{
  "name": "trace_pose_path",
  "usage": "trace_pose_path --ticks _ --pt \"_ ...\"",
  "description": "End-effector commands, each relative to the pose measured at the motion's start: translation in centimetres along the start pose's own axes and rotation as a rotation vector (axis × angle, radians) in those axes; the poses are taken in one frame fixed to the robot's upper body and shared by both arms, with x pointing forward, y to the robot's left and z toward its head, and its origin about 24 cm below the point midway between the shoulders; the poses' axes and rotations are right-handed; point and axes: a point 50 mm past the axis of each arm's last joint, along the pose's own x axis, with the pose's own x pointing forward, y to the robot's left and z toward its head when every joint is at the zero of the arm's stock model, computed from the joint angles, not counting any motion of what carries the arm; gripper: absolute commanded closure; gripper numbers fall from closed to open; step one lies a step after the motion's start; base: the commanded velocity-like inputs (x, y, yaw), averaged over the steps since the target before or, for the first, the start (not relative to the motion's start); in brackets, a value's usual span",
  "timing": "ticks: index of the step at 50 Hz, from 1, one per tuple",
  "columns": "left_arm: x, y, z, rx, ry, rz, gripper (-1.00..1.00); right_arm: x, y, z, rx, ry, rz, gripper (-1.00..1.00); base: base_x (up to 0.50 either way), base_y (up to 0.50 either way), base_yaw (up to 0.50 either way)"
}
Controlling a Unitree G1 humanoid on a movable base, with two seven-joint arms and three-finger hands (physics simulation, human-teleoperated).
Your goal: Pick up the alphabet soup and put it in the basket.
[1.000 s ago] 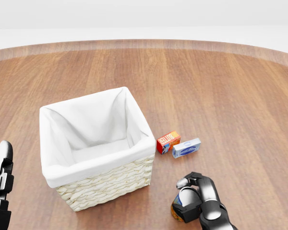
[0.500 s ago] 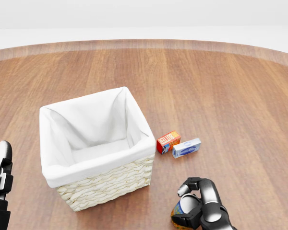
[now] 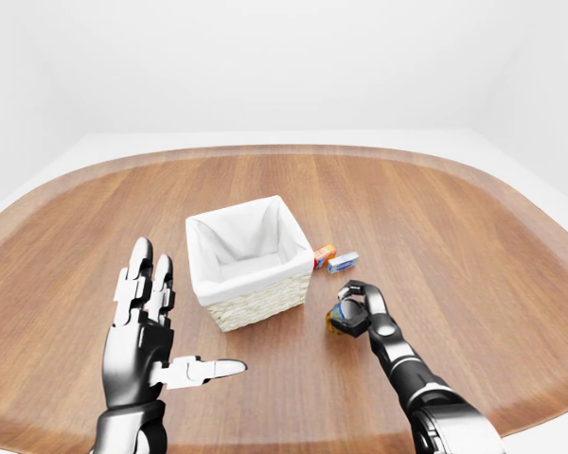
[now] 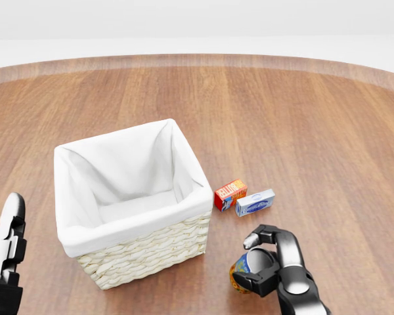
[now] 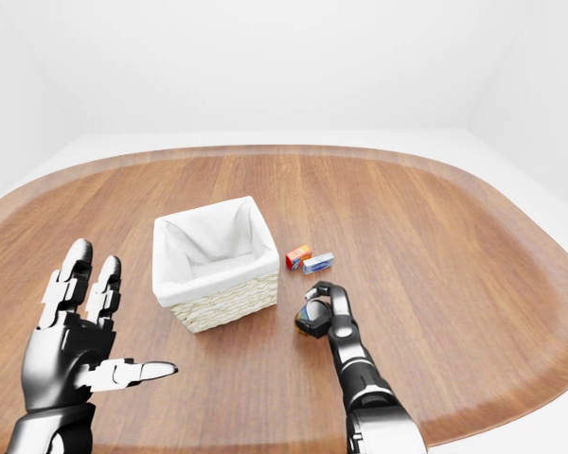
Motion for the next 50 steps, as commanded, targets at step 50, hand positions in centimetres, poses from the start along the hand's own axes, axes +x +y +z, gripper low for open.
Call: trace_pose_path --ticks 50 --pt "0.1 0.0 0.0 -0.003 0.003 -0.003 -1.0 -4.3 -3.2 10.3 0.191 -0.503 -0.055 1.0 0.0 0.0 0.0"
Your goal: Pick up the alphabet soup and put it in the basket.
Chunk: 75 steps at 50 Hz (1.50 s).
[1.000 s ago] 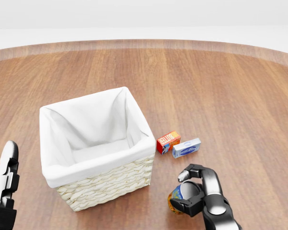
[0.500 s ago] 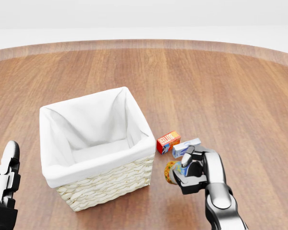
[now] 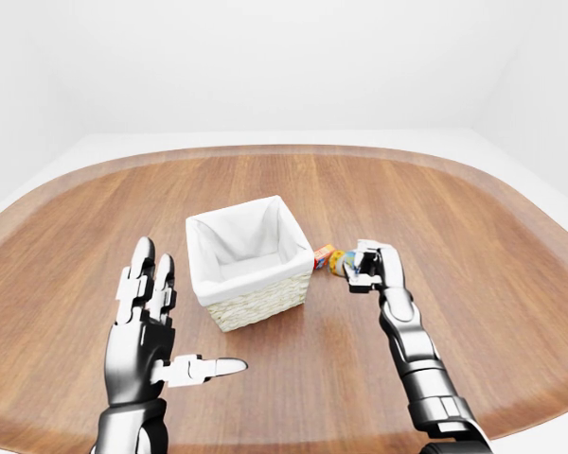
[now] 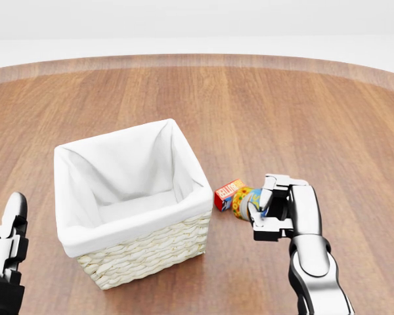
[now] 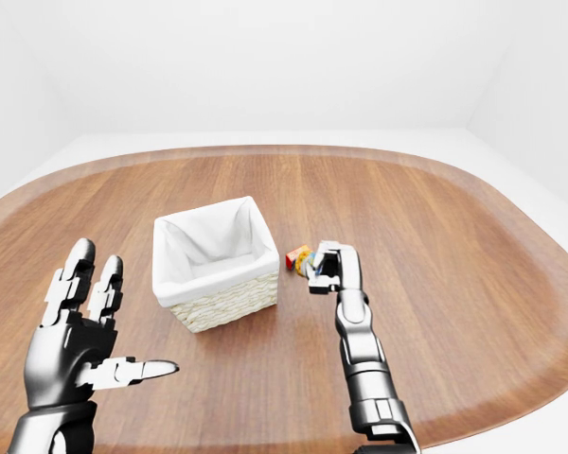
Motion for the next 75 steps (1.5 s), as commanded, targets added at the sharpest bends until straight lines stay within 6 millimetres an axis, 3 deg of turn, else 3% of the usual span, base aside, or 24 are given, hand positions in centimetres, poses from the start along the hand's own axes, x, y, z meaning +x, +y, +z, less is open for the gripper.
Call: trace_pose_path --ticks 1,9,20,26,27,33,36,40,55,75 --pt "-0.1 0.1 0.1 -0.003 -0.003 0.002 -1.0 0.0 -0.6 2.3 0.043 -0.055 -0.018 1.0 0.0 0.0 0.0" --pt "-0.1 0.2 0.1 -0.003 -0.004 0.003 -1.0 -0.2 -0.8 2.8 0.049 -0.067 -0.021 1.0 0.0 0.0 0.0" --pt "-0.2 0.2 0.1 -0.002 -0.006 0.002 -1.0 -0.9 -1.3 5.8 0.068 -0.202 -0.033 1.0 0.0 0.0 0.0" --pt "-0.3 0.2 0.2 -0.003 -0.006 0.002 -1.0 -1.0 -1.3 6.5 0.064 -0.23 -0.037 1.0 0.0 0.0 0.0" --pt "-0.3 0.2 0.3 -0.004 -0.008 0.004 -1.0 -1.5 -1.3 7.5 0.059 -0.279 -0.039 1.0 0.0 0.0 0.0" --pt "-0.3 0.1 0.3 -0.004 -0.007 0.0 -1.0 -1.7 -1.3 9.2 0.06 -0.347 -0.043 1.0 0.0 0.0 0.0" --pt "-0.3 0.1 0.3 -0.004 -0.007 0.0 -1.0 -1.7 -1.3 9.2 0.06 -0.348 -0.043 1.0 0.0 0.0 0.0" --pt "-0.4 0.1 0.4 -0.005 -0.007 -0.003 -1.0 -2.4 -1.1 11.0 0.075 -0.43 -0.037 1.0 0.0 0.0 0.0" --pt "-0.6 0.0 0.5 -0.007 -0.01 -0.008 -1.0 -2.9 0.5 14.1 0.071 -0.553 -0.013 1.0 0.0 0.0 0.0" --pt "-0.6 0.0 0.5 -0.007 -0.01 -0.008 -1.0 -2.9 0.5 14.1 0.07 -0.553 -0.013 1.0 0.0 0.0 0.0"
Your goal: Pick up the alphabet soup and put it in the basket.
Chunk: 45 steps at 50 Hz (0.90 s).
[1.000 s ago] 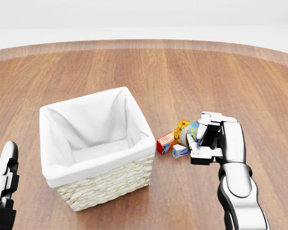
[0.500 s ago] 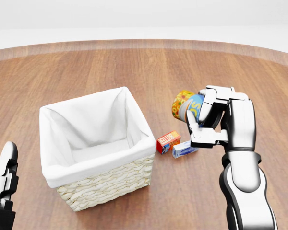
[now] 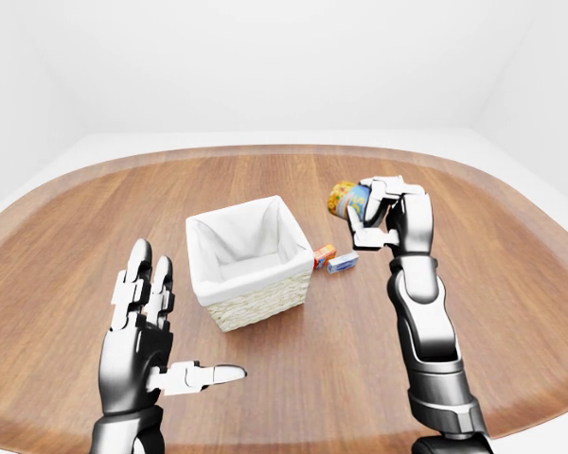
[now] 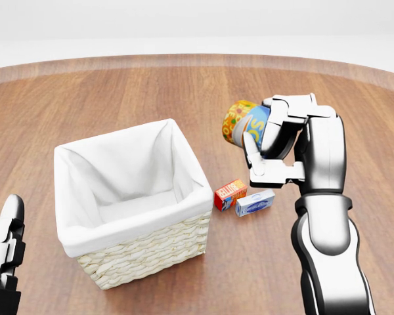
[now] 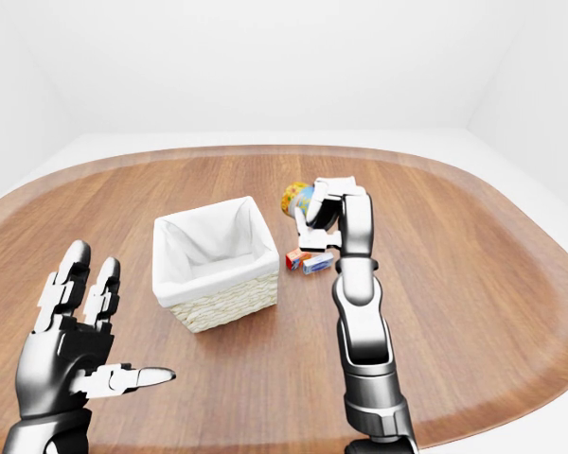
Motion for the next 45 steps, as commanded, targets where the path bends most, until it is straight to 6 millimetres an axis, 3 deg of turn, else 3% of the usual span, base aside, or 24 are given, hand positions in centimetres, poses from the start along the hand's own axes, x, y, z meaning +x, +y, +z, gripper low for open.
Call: trace_pose_path --ticks 1,2,6,8,13,17,24,25,29,31,44,45 --pt "0.0 0.0 0.0 0.0 0.0 -0.001 -1.0 0.2 0.1 0.8 0.034 -0.029 -0.003 1.0 0.0 0.0 0.0" --pt "0.0 0.0 -0.1 0.001 0.001 -0.002 -1.0 0.8 1.1 1.0 0.034 -0.037 0.011 1.0 0.0 0.0 0.0" --pt "0.0 -0.1 -0.1 0.001 0.001 -0.002 -1.0 0.8 1.2 1.0 0.033 -0.037 0.012 1.0 0.0 0.0 0.0" --pt "0.0 0.1 0.0 -0.004 -0.001 -0.004 -1.0 1.6 4.9 0.6 0.037 -0.006 0.073 1.0 0.0 0.0 0.0" --pt "0.0 0.1 0.0 -0.005 -0.001 -0.004 -1.0 1.6 5.0 0.6 0.034 -0.002 0.075 1.0 0.0 0.0 0.0" --pt "0.0 0.1 -0.1 -0.003 0.0 -0.004 -1.0 2.0 6.6 1.0 0.051 -0.007 0.105 1.0 0.0 0.0 0.0" --pt "0.0 0.1 -0.1 -0.003 0.0 -0.005 -1.0 2.0 6.7 1.0 0.049 -0.006 0.106 1.0 0.0 0.0 0.0" --pt "0.0 0.2 0.0 -0.005 -0.001 -0.003 -1.0 2.2 7.9 0.7 0.05 0.017 0.126 1.0 0.0 0.0 0.0" --pt "0.0 0.2 0.0 -0.005 -0.001 -0.003 -1.0 2.2 8.0 0.6 0.049 0.02 0.127 1.0 0.0 0.0 0.0" --pt "0.0 0.2 0.0 -0.005 -0.002 -0.004 -1.0 2.1 9.6 0.3 0.036 0.041 0.156 1.0 0.0 0.0 0.0" --pt "0.0 0.2 0.1 -0.007 -0.003 -0.006 -1.0 2.4 11.7 0.2 0.034 0.068 0.188 1.0 0.0 0.0 0.0" --pt "0.0 0.3 0.1 -0.009 -0.005 -0.004 -1.0 2.4 12.6 -0.4 0.016 0.099 0.202 1.0 0.0 0.0 0.0"
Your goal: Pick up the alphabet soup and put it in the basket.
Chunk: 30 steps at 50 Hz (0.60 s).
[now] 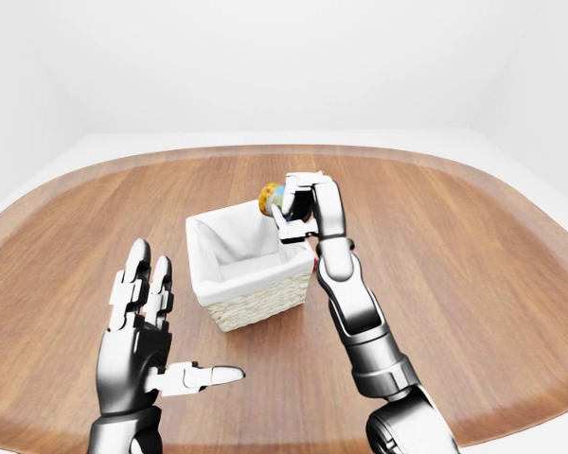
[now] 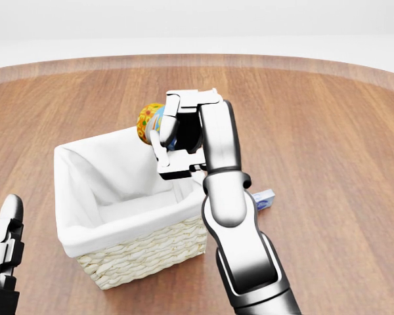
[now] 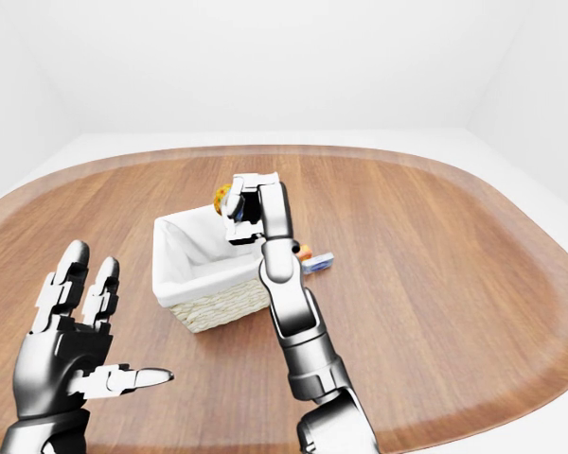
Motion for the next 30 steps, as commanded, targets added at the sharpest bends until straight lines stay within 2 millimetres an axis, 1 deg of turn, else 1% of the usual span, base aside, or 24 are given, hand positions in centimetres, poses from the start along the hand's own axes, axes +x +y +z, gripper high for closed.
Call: trace_pose_path --ticks 1,9,10,11,15,21,24,26,30 --pt "0.0 0.1 0.1 -0.004 -0.003 0.001 -1.0 0.8 2.5 -0.3 0.008 0.046 0.037 1.0 0.0 0.0 0.0" --pt "0.0 0.1 0.1 -0.004 -0.002 0.0 -1.0 0.9 2.8 -0.5 0.005 0.055 0.041 1.0 0.0 0.0 0.0" --pt "-0.1 0.2 0.2 -0.006 -0.005 0.0 -1.0 1.0 4.4 -2.2 -0.052 0.14 0.056 1.0 0.0 0.0 0.0" --pt "-0.1 0.2 0.2 -0.006 -0.005 -0.001 -1.0 1.2 4.6 -2.5 -0.059 0.156 0.057 1.0 0.0 0.0 0.0" --pt "-0.1 0.2 0.2 -0.006 -0.005 -0.001 -1.0 1.7 4.9 -2.2 -0.06 0.157 0.053 1.0 0.0 0.0 0.0" --pt "-0.2 0.2 0.2 -0.006 -0.006 -0.001 -1.0 2.1 5.4 -2.5 -0.074 0.183 0.053 1.0 0.0 0.0 0.0" --pt "-0.2 0.2 0.3 -0.007 -0.008 0.0 -1.0 2.1 5.9 -2.9 -0.101 0.205 0.051 1.0 0.0 0.0 0.0" --pt "-0.2 0.3 0.3 -0.009 -0.009 0.001 -1.0 1.8 6.3 -3.6 -0.127 0.233 0.056 1.0 0.0 0.0 0.0" --pt "-0.2 0.3 0.3 -0.008 -0.009 0.0 -1.0 1.6 6.8 -4.4 -0.154 0.269 0.06 1.0 0.0 0.0 0.0"
